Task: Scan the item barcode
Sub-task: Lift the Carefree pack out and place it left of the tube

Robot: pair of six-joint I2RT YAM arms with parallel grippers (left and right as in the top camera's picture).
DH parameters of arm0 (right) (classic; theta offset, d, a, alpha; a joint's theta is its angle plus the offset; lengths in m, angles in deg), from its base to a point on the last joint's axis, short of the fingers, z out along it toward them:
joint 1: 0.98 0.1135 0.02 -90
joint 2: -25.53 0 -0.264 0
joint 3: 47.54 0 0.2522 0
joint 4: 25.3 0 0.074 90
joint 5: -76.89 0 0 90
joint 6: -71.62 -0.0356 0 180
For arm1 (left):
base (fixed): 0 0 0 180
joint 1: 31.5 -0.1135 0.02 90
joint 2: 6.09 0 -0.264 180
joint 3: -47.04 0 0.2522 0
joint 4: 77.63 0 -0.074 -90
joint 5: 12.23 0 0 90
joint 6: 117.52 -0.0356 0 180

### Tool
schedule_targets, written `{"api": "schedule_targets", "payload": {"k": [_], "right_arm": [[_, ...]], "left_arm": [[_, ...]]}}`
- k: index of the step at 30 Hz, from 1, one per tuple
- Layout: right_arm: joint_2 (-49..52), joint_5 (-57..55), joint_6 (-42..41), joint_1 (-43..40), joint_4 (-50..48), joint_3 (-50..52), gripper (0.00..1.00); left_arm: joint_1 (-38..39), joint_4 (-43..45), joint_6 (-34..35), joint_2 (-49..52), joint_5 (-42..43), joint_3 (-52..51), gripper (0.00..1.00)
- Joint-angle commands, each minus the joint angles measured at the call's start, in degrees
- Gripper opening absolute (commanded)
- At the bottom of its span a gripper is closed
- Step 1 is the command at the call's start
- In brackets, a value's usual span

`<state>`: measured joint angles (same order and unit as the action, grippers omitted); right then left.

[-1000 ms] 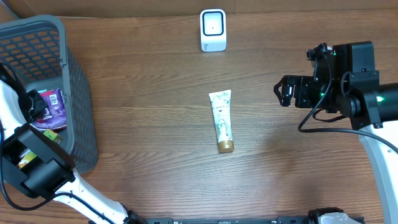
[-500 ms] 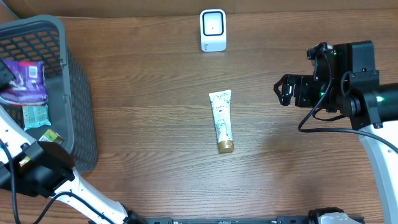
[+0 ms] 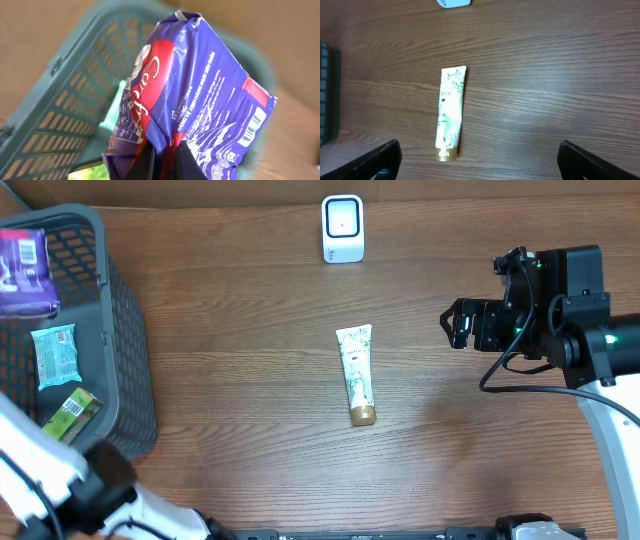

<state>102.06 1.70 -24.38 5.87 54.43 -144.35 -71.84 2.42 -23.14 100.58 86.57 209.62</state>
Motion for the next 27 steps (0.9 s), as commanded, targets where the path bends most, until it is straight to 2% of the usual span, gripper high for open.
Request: {"api": "schedule_targets", "payload": {"k": [1,7,12,14,21,27], "right_arm": [[0.00,0.31,0.00,0.26,-0.31,-1.55,1.00],[0.00,0.31,0.00,0.26,-0.31,-1.55,1.00],[0.00,0.31,0.00,0.26,-0.31,-1.55,1.00],[0.00,0.28,0.00,0.26,-0.31,-1.55,1.00],[0.00,0.31,0.00,0.26,-0.31,-1.55,1.00],[0.00,0.31,0.00,0.26,-0.31,-1.55,1.00]], "left_arm": [[1.44,-0.07,1.25,-7.30,8.44,2.23,0.04],[7.76,-2.54,2.80,-12.55,16.59,2.23,0.04],[15.02,-10.23,3.58,-11.26,18.03,2.03,0.04],[18.71,-10.62,3.82,-10.34,18.49,0.74,0.04],[31.04,-9.81,7.58,-9.55,15.43,-10.91,0.04],[41.29,-0.63,11.58,-9.55,8.74,-28.09,0.04]]}}
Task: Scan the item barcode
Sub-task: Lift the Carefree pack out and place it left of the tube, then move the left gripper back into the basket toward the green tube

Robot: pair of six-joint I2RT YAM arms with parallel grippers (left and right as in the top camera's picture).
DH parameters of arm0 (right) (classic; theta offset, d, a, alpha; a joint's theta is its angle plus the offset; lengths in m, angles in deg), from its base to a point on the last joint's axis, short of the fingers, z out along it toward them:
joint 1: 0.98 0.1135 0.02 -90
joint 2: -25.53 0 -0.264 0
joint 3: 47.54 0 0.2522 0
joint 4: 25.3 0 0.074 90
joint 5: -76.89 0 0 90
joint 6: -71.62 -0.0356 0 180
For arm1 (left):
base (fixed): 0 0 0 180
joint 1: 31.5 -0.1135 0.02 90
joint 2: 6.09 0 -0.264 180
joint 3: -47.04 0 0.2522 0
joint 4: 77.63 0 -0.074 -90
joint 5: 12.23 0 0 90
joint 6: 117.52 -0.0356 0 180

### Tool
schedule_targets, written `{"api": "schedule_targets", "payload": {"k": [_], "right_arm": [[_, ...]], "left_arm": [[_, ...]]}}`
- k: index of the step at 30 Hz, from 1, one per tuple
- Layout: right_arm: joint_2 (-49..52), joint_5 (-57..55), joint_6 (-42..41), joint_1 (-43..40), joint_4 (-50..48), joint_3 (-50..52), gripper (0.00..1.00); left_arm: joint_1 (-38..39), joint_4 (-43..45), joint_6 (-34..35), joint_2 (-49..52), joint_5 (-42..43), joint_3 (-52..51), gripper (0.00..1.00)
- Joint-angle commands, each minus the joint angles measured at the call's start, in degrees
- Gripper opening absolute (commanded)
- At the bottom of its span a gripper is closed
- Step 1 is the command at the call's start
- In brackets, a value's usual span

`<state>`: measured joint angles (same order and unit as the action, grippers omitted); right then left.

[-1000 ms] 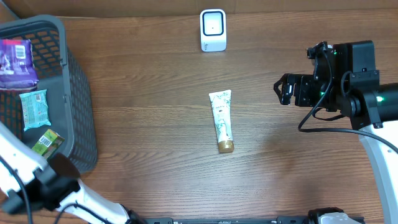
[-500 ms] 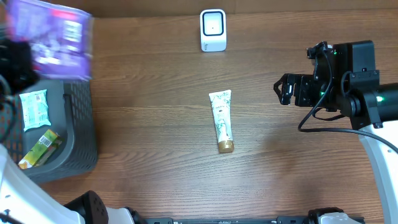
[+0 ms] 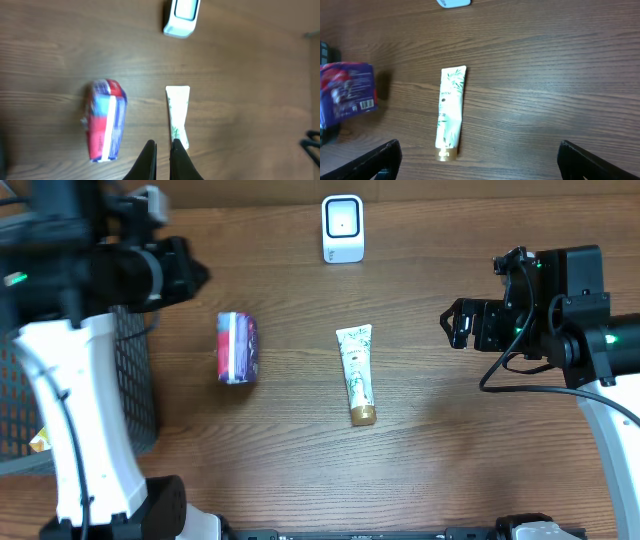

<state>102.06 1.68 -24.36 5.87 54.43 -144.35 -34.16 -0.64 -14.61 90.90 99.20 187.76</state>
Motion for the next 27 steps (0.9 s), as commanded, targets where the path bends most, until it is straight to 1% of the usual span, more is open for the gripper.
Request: {"api": "schedule_targets", "payload": {"k": [1,4,8,16,22,25,26,27], "right_arm": [[0.00,0.33,-0.02,0.26,-0.31,-1.55,1.00],[0.00,0.31,-0.02,0.26,-0.31,-1.55,1.00],[0.00,0.33,-0.02,0.26,-0.31,-1.55,1.00],[0.00,0.33,-0.02,0.26,-0.31,-1.55,1.00],[0.00,0.33,-0.02,0.26,-0.31,-1.55,1.00],[0.00,0.33,-0.02,0.26,-0.31,-1.55,1.00],[0.00,0.31,-0.02,0.26,-0.31,-1.55,1.00],[0.00,0.31,-0.02,0.26,-0.31,-1.55,1.00]], "left_arm": [[4.72,4.57,3.54,0.13,-4.83,-8.85,0.04],[7.56,10.71,4.07,0.13,-8.59,-15.43,0.04],[8.81,14.14,4.09,0.20,-10.84,-19.02,0.04],[8.85,14.56,4.02,0.20,-13.09,-19.85,0.04],[8.79,14.69,3.67,-0.04,-14.71,-18.95,0.07],[8.63,13.35,2.38,-0.31,-15.08,-14.69,0.11],[8.48,12.63,2.38,-0.37,-15.61,-12.81,0.14],[8.31,11.69,2.34,-0.52,-16.15,-10.62,0.22]]}}
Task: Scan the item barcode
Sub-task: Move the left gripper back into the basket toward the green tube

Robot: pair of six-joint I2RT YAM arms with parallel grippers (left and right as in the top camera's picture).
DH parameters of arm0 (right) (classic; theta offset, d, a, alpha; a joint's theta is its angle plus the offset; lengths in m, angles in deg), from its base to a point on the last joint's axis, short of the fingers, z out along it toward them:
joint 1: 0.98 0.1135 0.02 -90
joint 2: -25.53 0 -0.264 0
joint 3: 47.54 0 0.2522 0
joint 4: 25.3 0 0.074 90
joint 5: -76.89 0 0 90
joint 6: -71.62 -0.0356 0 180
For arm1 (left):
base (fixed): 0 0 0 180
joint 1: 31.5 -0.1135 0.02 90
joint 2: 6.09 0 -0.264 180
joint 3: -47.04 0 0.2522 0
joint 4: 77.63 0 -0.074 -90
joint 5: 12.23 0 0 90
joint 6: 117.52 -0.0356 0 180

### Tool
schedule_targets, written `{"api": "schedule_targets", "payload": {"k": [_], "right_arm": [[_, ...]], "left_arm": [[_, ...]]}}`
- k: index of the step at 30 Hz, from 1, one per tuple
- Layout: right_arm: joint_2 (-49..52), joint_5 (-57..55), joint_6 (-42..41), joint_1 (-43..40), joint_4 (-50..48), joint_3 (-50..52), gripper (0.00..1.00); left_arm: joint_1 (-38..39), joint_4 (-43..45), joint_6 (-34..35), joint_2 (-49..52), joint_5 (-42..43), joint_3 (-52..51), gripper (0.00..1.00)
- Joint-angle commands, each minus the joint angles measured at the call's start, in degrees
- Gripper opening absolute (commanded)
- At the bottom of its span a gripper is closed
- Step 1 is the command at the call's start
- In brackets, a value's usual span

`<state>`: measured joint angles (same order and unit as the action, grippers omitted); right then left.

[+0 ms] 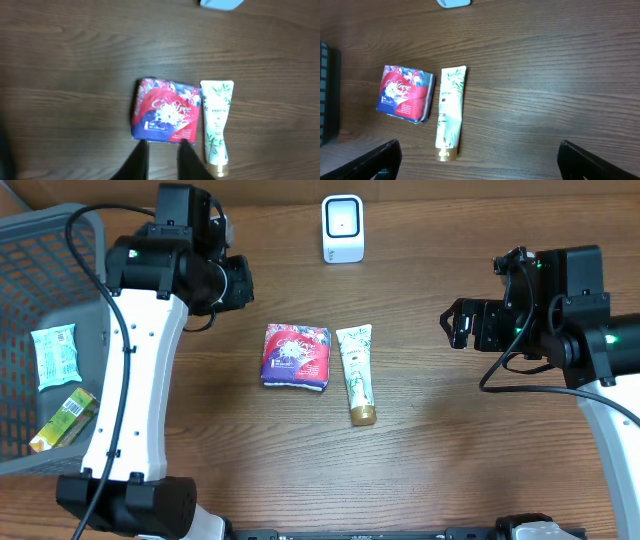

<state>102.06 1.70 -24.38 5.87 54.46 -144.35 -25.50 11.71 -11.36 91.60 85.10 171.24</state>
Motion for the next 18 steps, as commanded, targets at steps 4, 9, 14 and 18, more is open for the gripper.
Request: {"api": "schedule_targets", "payload": {"k": [4,9,14,18], "right_arm": [[0.00,0.31,0.00,0.26,-0.33,-1.55,1.00],[0.00,0.31,0.00,0.26,-0.33,-1.55,1.00],[0.00,0.31,0.00,0.26,-0.33,-1.55,1.00],[0.00,0.28,0.00,0.26,-0.33,-1.55,1.00]], "left_arm": [[-2.12,-5.38,-0.98,-2.01,-5.09,16.48,0.69],[-6.58,-9.60,-6.47,-3.02,-6.54,23.61,1.00],[-13.62,-15.45,-10.19,-3.65,-6.45,24.09,1.00],[-21.20,-18.95,-7.98,-3.96,-6.29,24.09,1.00]]}}
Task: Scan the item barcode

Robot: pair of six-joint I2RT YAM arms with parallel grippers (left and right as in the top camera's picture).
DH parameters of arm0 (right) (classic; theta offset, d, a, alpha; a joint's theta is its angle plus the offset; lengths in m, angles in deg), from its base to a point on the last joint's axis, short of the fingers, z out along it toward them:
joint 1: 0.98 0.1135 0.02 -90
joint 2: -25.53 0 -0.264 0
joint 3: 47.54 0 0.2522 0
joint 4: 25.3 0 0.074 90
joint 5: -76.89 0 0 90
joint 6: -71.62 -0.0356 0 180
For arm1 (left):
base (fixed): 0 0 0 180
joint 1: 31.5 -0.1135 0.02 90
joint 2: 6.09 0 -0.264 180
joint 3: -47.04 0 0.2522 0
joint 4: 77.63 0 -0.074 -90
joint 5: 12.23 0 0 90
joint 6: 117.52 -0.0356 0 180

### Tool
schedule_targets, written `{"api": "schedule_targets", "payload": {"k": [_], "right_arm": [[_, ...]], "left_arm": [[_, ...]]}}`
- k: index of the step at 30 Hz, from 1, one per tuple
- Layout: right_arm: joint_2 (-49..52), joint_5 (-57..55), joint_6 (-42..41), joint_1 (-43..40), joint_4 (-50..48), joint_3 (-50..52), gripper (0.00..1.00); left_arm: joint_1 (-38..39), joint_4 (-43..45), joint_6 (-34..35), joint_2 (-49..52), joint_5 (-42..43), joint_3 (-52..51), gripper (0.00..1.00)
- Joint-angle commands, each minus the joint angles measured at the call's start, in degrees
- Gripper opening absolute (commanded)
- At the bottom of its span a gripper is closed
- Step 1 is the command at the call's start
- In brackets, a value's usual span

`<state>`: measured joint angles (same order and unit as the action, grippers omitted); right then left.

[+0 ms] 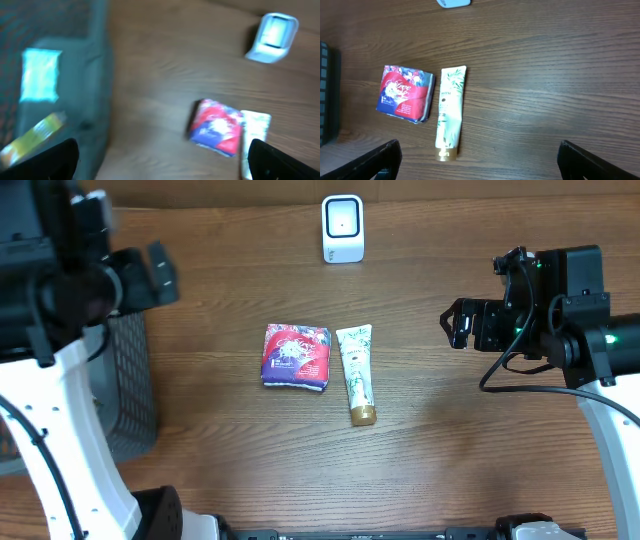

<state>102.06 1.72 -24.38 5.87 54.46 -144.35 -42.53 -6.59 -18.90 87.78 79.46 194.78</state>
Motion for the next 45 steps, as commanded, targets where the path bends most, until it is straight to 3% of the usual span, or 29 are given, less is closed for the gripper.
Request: {"api": "schedule_targets", "payload": {"k": [1,11,17,29,38,42,45], "right_arm": [[0.00,0.26,0.00,0.26,-0.33,-1.55,1.00],[0.00,0.28,0.00,0.26,-0.33,-1.55,1.00],[0.00,0.28,0.00,0.26,-0.33,-1.55,1.00],[0.00,0.28,0.00,0.26,-0.33,-1.55,1.00],[0.00,0.28,0.00,0.26,-0.33,-1.55,1.00],[0.00,0.28,0.00,0.26,-0.33,-1.55,1.00],[0.00,0.28,0.00,0.26,-0.33,-1.55,1.00]], "left_arm": [[-6.45,-0.81,0.22,-0.39,-0.68,0.55,0.99],[-26.32,-0.74,4.79,-2.03,-0.63,-0.63,1.00],[-33.24,0.79,6.86,-1.27,-0.74,-5.90,1.00],[-34.36,11.98,11.91,-1.27,-3.82,-28.09,1.00],[-34.34,25.75,13.90,-1.27,-5.33,-44.96,0.97],[-34.34,34.29,11.96,-1.27,-5.31,-51.78,0.98],[-34.29,41.62,5.31,-1.25,-5.27,-57.02,0.97]]}}
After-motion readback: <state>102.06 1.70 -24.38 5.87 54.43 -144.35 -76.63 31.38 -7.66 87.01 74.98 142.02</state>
